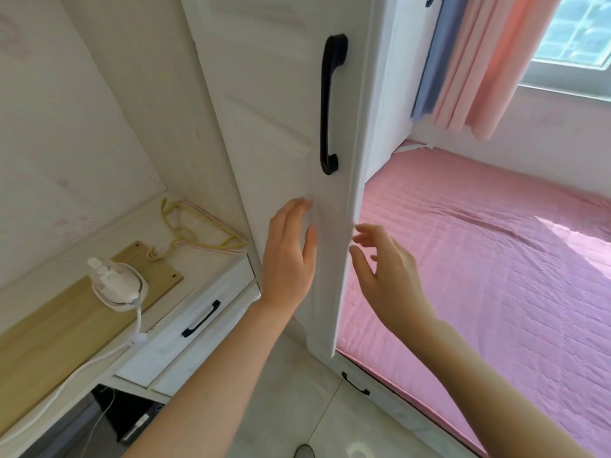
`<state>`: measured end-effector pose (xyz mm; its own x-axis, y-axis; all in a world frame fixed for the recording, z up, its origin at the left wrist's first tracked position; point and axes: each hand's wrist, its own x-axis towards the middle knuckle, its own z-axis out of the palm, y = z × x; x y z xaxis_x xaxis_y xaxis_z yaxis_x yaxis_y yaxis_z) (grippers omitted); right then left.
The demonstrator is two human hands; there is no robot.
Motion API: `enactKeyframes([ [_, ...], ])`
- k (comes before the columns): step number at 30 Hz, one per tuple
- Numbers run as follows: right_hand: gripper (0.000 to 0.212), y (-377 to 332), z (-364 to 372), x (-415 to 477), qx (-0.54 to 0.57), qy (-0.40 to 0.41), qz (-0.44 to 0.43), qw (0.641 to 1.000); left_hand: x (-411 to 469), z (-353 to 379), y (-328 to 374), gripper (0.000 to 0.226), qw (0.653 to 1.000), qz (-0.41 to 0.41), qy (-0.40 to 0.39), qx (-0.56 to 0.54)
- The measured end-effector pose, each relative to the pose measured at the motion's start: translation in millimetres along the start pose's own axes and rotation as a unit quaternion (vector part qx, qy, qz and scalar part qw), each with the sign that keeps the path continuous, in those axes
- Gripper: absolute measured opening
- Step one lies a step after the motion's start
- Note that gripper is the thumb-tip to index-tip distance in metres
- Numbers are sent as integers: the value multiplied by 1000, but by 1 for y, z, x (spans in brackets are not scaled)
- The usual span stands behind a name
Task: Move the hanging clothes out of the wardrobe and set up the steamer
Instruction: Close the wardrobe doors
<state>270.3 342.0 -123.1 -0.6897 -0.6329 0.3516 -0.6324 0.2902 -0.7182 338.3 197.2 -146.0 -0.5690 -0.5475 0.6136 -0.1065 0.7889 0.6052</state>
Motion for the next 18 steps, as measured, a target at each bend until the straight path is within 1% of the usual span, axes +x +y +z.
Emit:
enactKeyframes([
  [2,29,-5,-1,11,22,19,11,1000,15,-2,9,42,1000,12,15,-21],
  [6,31,-13,1,30,36,20,14,999,43,-5,17,54,995,85,25,-45],
  [10,17,-14,7,43,68,16,11,998,69,-2,13,63,987,159,19,-18],
  [12,15,-12,10,46,66,17,10,998,78,3,8,64,983,183,23,-9],
  [18,14,1,10,52,75,21,6,997,85,22,2,63,976,214,38,-26],
])
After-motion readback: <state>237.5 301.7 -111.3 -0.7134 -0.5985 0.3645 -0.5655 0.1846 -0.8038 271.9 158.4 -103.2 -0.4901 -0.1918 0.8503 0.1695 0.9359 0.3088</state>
